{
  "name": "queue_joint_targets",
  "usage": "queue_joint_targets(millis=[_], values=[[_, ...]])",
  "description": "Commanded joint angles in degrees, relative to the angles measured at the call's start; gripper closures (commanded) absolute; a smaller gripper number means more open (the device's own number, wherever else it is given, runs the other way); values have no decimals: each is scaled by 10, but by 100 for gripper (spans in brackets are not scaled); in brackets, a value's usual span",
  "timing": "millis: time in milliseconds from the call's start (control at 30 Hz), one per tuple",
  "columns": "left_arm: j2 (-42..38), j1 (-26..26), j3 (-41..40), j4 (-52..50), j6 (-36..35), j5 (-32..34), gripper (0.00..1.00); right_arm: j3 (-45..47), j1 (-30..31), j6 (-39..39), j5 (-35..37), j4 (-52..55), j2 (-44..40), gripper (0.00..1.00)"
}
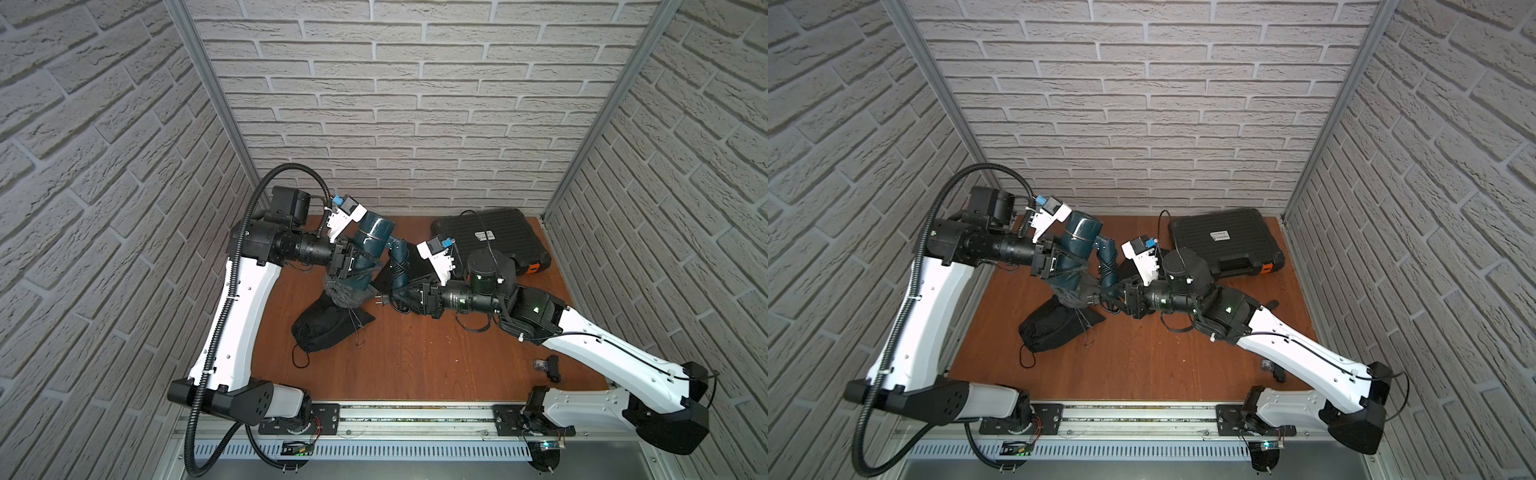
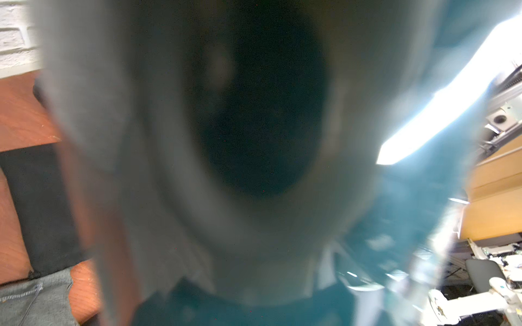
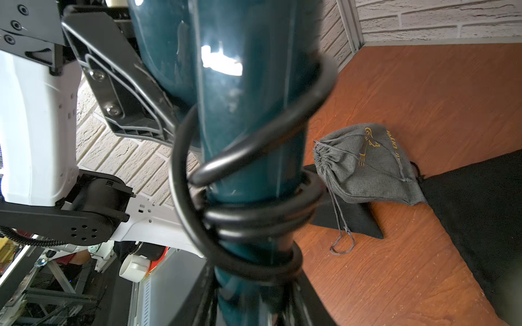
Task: Pack away hair dryers
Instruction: Fold the hair dryer.
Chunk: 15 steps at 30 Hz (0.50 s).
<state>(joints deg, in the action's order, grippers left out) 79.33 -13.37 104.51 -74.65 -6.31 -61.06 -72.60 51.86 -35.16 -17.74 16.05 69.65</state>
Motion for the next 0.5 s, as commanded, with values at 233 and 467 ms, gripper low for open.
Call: queue_joint_targets(millis=[233,467], values=[[-18,-6,-48,88,60,-51,100,-21,9,-75,-109,-287,49,97],[-17,-3,-63,111,82,-60,100,-37,9,-101,-134,-343,63,97]])
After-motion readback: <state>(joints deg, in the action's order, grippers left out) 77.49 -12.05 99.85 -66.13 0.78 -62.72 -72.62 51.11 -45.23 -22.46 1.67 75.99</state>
